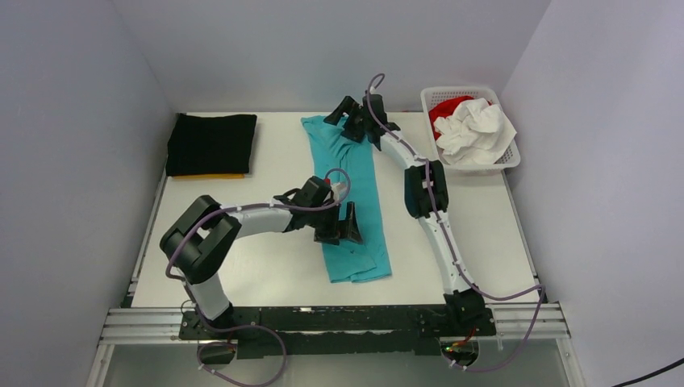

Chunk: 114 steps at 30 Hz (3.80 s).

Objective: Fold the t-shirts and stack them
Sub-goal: Rotate the tshirt 90 degrees, then grab the bottom of the folded rectangular tshirt with both arms, then fold the folded rectangular tshirt in 1/3 of the way

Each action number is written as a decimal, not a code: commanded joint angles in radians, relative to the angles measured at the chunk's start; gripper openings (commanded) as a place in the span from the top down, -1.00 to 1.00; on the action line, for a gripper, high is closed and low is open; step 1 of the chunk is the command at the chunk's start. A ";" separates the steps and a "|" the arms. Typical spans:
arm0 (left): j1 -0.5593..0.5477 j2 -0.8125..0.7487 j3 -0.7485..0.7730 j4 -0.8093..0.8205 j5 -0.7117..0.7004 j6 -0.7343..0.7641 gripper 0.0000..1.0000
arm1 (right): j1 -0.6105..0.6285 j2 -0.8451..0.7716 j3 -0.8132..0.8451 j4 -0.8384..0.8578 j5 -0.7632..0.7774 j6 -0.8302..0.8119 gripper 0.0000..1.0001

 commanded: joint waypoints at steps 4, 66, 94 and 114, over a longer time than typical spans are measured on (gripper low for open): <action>-0.026 -0.105 -0.034 -0.244 0.040 0.217 -0.99 | -0.049 -0.021 0.041 0.057 0.127 -0.216 -1.00; -0.234 -0.326 -0.192 -0.363 -0.485 0.081 1.00 | 0.358 -1.518 -1.934 -0.342 0.203 -0.130 1.00; -0.168 -0.594 -0.242 -0.254 -0.395 0.048 1.00 | 0.338 -1.739 -1.912 -0.218 0.103 -0.124 1.00; 0.218 -0.088 0.311 -0.244 -0.345 0.235 1.00 | 0.024 -1.246 -1.461 -0.051 0.135 -0.309 1.00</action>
